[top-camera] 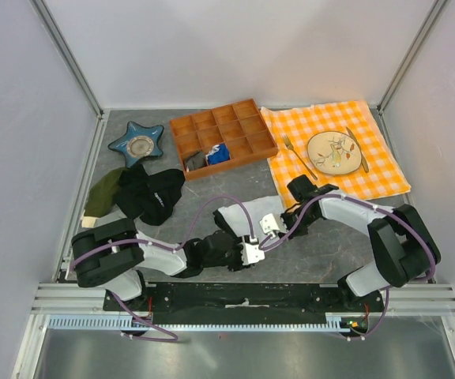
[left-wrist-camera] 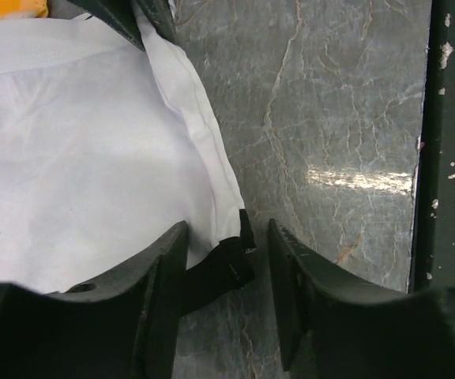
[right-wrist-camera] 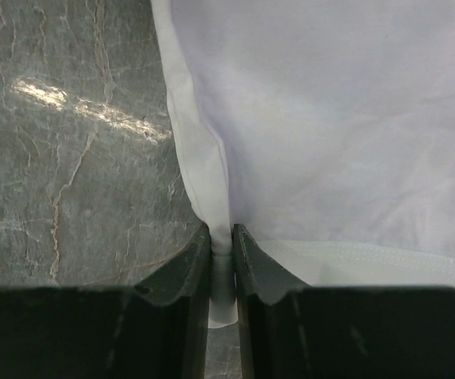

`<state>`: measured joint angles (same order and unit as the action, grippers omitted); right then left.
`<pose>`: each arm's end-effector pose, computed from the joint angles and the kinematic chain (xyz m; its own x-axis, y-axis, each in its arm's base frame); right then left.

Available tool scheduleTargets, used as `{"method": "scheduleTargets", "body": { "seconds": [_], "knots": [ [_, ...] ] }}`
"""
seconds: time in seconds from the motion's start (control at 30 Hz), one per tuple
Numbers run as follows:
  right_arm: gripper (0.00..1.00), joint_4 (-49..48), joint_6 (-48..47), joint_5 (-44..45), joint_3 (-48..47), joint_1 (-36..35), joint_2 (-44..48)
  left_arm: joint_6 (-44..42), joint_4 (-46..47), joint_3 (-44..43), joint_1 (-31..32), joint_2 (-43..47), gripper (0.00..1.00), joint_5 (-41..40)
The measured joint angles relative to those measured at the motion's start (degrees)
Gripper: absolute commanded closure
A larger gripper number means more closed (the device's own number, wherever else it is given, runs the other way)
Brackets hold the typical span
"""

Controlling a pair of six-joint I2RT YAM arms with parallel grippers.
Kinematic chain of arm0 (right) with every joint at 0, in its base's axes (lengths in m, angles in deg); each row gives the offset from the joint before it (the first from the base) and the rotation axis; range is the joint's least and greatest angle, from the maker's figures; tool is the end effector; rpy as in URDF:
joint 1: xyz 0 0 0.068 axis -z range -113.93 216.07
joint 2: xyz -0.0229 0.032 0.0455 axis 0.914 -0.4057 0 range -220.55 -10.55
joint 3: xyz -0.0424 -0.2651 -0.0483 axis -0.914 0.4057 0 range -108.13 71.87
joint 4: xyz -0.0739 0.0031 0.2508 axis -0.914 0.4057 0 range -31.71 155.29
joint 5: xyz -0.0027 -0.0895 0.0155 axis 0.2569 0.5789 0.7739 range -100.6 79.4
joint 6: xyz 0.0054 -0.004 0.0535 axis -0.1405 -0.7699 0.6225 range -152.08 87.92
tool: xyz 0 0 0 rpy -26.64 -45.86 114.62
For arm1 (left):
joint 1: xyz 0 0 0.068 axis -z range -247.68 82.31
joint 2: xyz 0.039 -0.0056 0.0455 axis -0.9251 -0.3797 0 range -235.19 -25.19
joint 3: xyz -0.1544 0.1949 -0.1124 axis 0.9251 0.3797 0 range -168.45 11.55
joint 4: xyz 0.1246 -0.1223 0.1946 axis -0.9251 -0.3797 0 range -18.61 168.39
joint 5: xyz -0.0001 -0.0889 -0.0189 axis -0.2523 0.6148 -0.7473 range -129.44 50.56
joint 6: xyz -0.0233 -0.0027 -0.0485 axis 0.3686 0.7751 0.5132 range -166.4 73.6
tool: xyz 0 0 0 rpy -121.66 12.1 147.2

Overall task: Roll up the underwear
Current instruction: Fold the underwear at the center of the board.

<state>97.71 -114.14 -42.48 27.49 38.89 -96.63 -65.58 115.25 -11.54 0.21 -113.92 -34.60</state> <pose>0.2057 0.1268 0.1557 0.3345 -0.7736 -0.5382 -0.9341 -0.3476 -0.0808 0.0973 -0.2473 0.1264 0.1414 0.5219 -0.8412 0.9577 0.1429 0.2496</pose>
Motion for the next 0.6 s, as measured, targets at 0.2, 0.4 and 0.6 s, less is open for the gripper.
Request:
{"method": "scheduleTargets", "body": {
  "seconds": [0.2,0.4,0.6],
  "knots": [
    [0.80,0.52,0.52,-0.48,0.74,0.00,0.92,2.86,1.03,0.09,0.76,-0.83,0.72,-0.33],
    [0.81,3.58,0.85,-1.86,0.90,-0.04,2.19,4.83,1.05,0.13,0.76,-0.92,0.98,-0.35],
    [0.82,8.85,0.83,-3.61,0.83,-0.04,3.58,7.63,-0.15,1.22,0.81,1.25,0.98,2.89]
  ]
}}
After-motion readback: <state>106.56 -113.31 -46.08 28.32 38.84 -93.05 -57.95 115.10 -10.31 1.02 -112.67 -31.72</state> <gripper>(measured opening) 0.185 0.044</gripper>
